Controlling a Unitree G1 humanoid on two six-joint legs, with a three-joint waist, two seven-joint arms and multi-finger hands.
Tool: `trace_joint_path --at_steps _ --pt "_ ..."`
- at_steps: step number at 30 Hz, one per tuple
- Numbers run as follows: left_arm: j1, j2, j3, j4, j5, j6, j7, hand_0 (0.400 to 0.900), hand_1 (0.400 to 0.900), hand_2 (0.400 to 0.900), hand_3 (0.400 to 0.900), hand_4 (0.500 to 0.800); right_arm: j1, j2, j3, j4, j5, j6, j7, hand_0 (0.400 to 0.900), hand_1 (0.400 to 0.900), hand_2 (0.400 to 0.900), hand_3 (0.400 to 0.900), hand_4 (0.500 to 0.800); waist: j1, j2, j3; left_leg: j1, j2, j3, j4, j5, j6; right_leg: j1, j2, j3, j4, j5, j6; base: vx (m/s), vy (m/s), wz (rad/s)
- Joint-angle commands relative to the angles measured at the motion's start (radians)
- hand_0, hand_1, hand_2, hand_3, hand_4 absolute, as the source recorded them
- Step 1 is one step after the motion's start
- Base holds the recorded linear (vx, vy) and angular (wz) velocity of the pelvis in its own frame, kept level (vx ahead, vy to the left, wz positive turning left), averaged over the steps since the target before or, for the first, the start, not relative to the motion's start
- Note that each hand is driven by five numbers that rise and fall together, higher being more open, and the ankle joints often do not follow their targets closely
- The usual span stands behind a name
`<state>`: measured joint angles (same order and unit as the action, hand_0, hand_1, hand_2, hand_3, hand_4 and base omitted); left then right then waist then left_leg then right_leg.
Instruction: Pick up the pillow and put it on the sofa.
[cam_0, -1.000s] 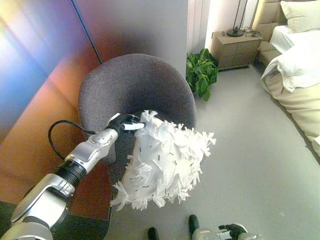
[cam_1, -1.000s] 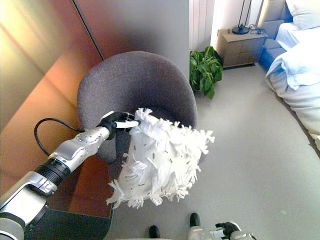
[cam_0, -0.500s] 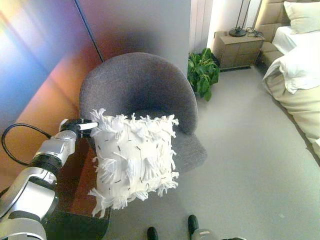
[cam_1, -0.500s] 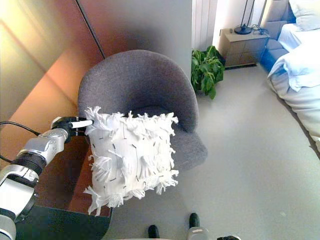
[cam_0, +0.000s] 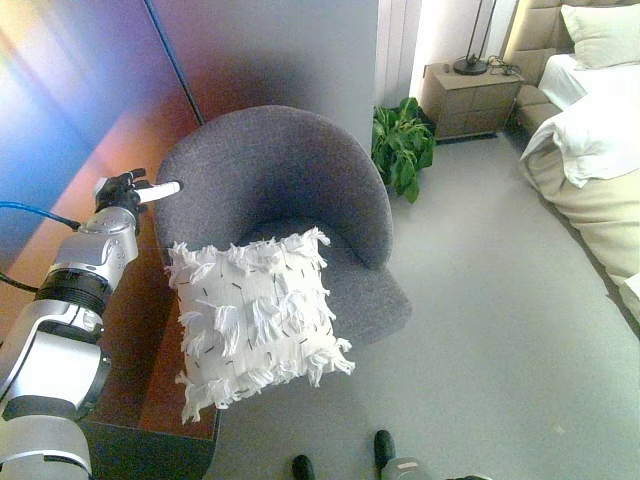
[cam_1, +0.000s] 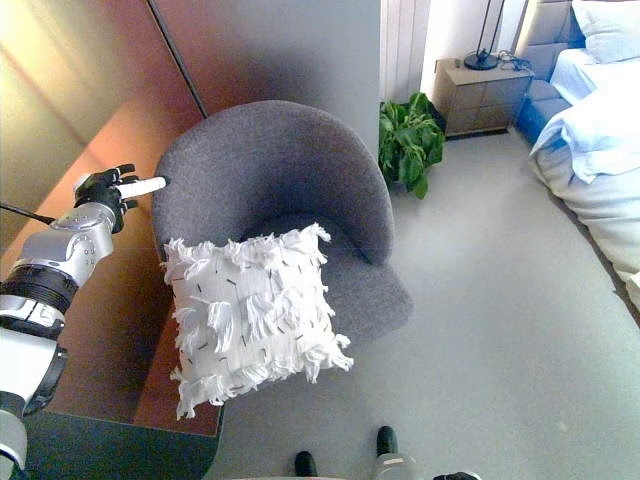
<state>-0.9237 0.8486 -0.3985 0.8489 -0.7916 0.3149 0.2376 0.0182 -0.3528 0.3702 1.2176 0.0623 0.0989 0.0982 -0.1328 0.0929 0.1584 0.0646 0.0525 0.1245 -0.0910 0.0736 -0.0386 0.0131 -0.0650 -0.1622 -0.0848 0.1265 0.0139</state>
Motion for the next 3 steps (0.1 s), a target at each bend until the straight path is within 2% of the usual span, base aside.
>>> trace_joint_path --at_steps 1,3 --pt "-0.134 0.094 0.097 -0.032 -0.021 -0.086 -0.007 0.9 0.9 0.9 0.9 0.8 0.024 -0.026 0.029 0.024 -0.044 -0.017 0.018 0.9 0.9 0.9 0.9 0.8 0.009 -0.002 -0.057 0.002 -0.029 0.019 0.065 -0.109 -0.006 0.027 -0.037 0.067 0.101 -0.172 0.097 0.0 0.0 0.0" --pt "-0.118 0.086 0.104 -0.046 -0.005 -0.079 -0.012 0.9 0.9 0.9 0.9 0.8 0.023 -0.022 0.028 0.028 -0.049 -0.02 0.019 0.9 0.9 0.9 0.9 0.8 0.013 -0.004 -0.061 0.005 -0.028 0.016 0.065 -0.11 -0.006 0.032 -0.036 0.065 0.099 -0.174 0.096 0.0 0.0 0.0"
